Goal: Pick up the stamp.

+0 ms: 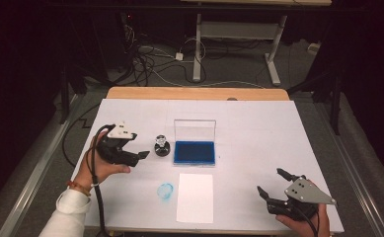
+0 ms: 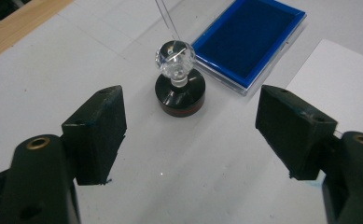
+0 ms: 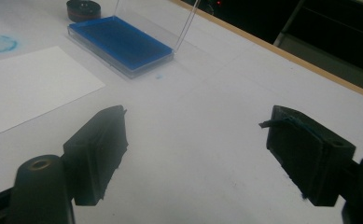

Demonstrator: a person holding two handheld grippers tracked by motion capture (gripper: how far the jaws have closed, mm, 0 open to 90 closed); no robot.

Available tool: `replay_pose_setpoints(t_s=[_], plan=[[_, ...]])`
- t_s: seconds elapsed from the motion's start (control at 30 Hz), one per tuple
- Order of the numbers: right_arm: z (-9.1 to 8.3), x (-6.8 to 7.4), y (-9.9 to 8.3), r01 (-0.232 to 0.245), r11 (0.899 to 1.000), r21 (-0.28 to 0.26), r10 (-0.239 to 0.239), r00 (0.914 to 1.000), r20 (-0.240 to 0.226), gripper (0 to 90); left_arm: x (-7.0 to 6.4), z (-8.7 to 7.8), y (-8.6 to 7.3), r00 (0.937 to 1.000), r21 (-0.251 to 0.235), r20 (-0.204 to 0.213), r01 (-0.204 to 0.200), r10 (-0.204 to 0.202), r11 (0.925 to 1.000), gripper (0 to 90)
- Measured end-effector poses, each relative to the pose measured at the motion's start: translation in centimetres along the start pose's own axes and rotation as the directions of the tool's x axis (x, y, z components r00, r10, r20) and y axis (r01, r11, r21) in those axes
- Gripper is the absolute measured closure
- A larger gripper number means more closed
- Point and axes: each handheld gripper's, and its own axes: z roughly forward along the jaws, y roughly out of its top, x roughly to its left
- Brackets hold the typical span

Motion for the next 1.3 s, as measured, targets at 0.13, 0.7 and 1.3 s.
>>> replay_pose_setpoints(t_s=[0.13, 0.7, 1.3], plan=[[0.0, -0.1, -0.1, 0.001, 1.000, 0.005, -0.001, 1.0000, 0.000, 20.7, 0.8, 1.4, 2.2, 0.9993, 0.043, 0.038, -0.002, 0.001, 0.9991, 24.8], [0.2, 0.0, -0.4, 0.017, 0.999, 0.028, -0.016, 0.9997, -0.018, 21.6, 2.7, 8.0, 4.9, 0.9971, 0.258, 0.075, -0.006, -0.013, 0.9660, 27.0], [0.6, 0.2, -0.5, 0.036, 0.998, 0.049, -0.034, 0.9988, -0.036, 22.4, 2.9, 9.7, 5.5, 0.9947, 0.278, 0.102, -0.029, 0.000, 0.9602, 45.1]])
